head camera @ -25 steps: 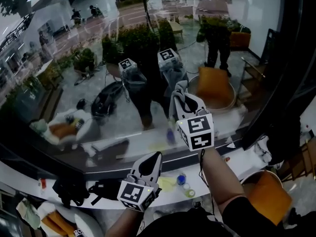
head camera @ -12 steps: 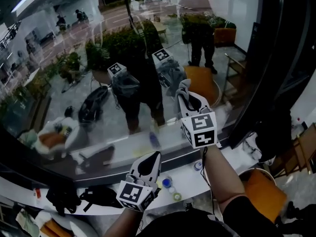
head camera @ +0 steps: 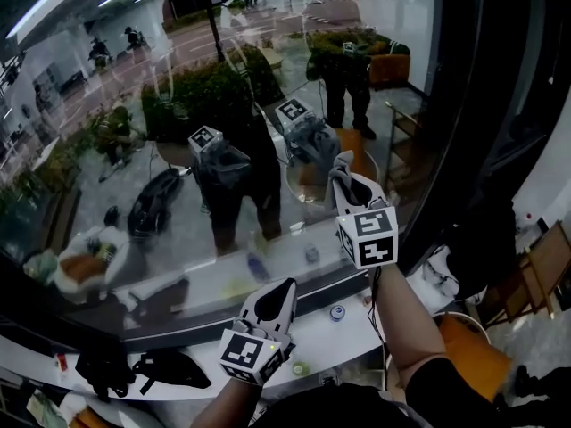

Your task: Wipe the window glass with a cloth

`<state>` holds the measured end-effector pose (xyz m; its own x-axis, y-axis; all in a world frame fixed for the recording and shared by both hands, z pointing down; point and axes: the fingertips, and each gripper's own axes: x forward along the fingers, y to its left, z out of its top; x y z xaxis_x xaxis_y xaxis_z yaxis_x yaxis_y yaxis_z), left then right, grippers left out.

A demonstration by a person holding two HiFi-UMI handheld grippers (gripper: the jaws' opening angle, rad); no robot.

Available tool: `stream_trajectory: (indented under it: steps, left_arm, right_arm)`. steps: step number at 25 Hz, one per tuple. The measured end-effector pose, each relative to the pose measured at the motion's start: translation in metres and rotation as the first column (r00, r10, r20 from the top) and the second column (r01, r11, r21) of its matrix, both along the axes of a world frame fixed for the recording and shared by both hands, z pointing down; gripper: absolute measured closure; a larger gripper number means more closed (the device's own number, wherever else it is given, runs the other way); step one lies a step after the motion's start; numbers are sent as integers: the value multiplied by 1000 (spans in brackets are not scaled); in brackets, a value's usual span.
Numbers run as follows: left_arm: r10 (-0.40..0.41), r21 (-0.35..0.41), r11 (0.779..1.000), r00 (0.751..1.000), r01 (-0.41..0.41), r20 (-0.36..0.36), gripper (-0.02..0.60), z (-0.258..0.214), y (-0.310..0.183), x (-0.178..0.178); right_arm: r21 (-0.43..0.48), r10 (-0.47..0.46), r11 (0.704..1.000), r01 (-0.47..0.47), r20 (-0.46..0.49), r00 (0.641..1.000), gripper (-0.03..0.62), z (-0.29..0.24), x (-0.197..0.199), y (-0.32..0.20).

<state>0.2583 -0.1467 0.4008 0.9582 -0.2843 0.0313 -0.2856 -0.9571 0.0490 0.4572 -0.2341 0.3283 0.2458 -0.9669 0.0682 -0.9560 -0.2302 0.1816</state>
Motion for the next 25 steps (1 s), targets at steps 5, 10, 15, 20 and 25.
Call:
stream_trajectory:
  steps: [5,10,15,20,25]
  left_arm:
    - [16,12,1000,1000,-16,14,574,5,11,20]
    - [10,11,1000,1000,-10,25,574,5,17,35]
    - [-14,13,1000,999,14,34,574,8,13,32]
    - [-35,11,999,998,34,45,574,10,15,30]
    - [-63,35,997,997,62,43,574,3,12,26]
  right_arm:
    - [-8,46,999,-46,19,999,542,6,41,20]
    - [-17,83,996,-82,36,996,542,14,78,35]
    - [-11,90,996,-90,46,995,542,18,88,35]
    - [-4,81,997,-81,43,996,542,20,88,32]
    - [8,81,997,-82,43,996,542,20,92,31]
